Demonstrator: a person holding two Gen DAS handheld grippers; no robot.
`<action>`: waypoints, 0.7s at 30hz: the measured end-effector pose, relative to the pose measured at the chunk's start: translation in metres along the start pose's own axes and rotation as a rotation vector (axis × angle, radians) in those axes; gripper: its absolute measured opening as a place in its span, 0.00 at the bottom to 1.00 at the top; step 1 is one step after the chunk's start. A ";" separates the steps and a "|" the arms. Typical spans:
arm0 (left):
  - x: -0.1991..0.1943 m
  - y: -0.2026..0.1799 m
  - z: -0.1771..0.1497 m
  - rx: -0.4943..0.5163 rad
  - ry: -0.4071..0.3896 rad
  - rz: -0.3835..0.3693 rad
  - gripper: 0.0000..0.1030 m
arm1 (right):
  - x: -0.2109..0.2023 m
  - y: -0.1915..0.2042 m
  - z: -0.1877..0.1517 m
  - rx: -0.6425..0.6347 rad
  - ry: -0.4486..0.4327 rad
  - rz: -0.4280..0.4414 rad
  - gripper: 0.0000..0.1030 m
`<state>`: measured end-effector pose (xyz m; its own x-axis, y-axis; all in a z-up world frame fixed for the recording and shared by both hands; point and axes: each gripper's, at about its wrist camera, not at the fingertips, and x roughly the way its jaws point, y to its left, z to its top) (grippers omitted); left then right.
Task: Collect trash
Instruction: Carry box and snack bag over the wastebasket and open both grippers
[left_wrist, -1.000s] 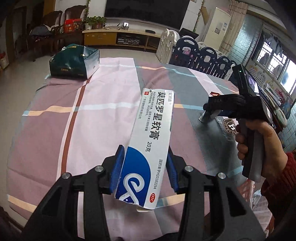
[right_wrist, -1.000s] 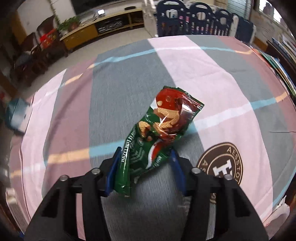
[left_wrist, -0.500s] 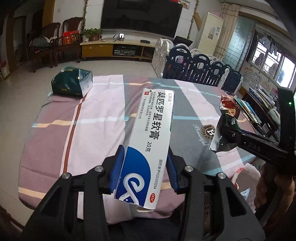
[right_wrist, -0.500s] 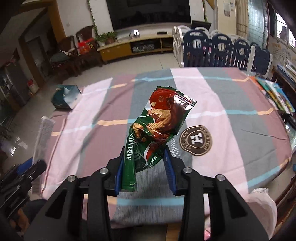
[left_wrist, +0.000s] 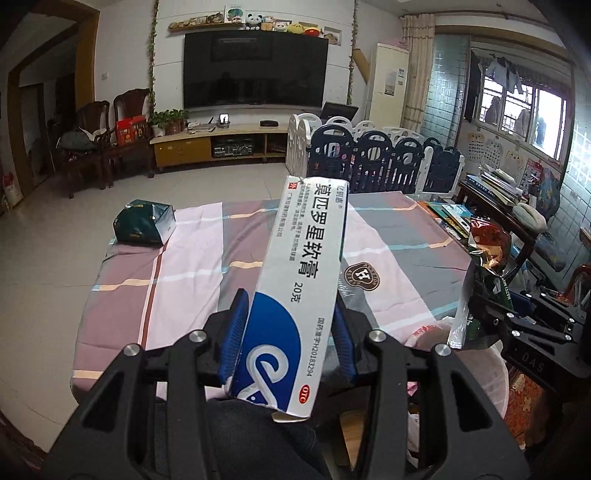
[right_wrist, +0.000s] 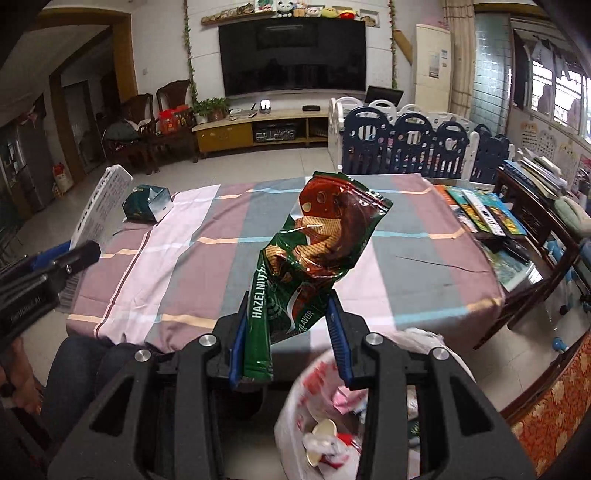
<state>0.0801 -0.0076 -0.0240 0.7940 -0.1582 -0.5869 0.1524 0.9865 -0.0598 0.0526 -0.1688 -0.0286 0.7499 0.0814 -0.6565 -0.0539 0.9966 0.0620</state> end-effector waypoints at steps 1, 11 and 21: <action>-0.008 -0.006 0.000 0.006 -0.009 -0.007 0.43 | -0.010 -0.007 -0.004 0.010 -0.010 -0.005 0.38; -0.045 -0.073 -0.012 0.107 -0.040 -0.080 0.43 | -0.080 -0.064 -0.035 0.075 -0.080 -0.076 0.38; -0.013 -0.118 -0.030 0.173 0.070 -0.190 0.43 | -0.081 -0.104 -0.054 0.162 -0.064 -0.100 0.38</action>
<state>0.0343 -0.1205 -0.0333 0.6999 -0.3308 -0.6330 0.3978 0.9166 -0.0392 -0.0380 -0.2785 -0.0226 0.7869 -0.0236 -0.6167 0.1257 0.9845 0.1226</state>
